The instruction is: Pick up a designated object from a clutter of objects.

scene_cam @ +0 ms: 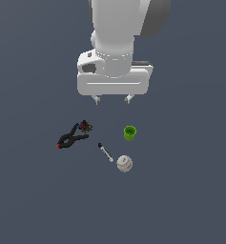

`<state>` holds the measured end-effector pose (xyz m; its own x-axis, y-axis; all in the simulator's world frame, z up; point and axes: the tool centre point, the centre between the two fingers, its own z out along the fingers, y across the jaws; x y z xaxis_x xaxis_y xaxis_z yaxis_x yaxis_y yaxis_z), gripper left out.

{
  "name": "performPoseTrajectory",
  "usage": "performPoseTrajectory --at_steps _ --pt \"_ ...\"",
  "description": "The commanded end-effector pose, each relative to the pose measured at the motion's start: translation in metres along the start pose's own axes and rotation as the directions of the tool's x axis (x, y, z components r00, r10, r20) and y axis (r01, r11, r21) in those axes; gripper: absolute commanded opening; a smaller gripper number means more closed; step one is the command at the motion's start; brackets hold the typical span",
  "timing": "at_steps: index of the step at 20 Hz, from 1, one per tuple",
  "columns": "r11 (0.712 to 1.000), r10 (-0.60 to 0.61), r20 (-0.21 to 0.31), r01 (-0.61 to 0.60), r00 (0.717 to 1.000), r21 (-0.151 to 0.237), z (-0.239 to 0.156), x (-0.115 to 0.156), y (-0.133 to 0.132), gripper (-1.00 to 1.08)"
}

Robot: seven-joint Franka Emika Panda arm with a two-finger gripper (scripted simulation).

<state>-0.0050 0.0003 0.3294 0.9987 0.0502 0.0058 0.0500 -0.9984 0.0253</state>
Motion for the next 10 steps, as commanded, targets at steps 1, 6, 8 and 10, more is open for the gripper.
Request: performPoseTrajectory --at_steps 1,6,8,10 --pt "1.0 0.005 0.0 -0.005 1.0 0.001 0.002 0.0 0.001 1.0" --pt "0.999 0.052 0.002 -0.052 0.999 0.01 0.017 0.004 0.013 1.0" --pt "0.996 0.084 0.003 -0.084 0.996 0.016 0.027 0.005 0.02 1.0" --pt "0.992 0.124 0.005 -0.124 0.992 0.022 0.04 0.007 0.03 1.0"
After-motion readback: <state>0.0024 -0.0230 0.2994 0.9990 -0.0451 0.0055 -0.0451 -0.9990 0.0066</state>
